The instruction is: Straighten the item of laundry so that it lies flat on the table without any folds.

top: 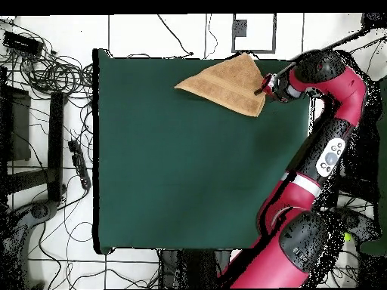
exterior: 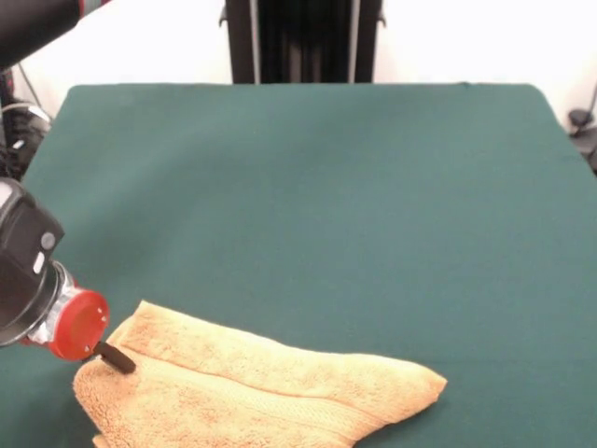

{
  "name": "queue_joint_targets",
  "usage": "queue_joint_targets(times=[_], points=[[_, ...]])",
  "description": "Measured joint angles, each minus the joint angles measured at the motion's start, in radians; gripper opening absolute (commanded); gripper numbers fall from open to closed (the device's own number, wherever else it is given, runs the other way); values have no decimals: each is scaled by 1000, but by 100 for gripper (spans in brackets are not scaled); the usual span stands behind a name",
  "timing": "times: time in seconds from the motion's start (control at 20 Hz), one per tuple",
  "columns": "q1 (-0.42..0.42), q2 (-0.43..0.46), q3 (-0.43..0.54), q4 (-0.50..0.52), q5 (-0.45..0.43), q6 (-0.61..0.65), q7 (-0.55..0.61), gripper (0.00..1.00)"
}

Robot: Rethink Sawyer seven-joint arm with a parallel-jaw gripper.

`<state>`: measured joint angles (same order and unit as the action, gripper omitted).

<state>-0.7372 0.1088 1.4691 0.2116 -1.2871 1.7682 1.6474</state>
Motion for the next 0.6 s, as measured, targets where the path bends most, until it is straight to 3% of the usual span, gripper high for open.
queue_joint_targets(times=[0.6], points=[[-1, 13, 14, 0, -1, -36, -10, 100]])
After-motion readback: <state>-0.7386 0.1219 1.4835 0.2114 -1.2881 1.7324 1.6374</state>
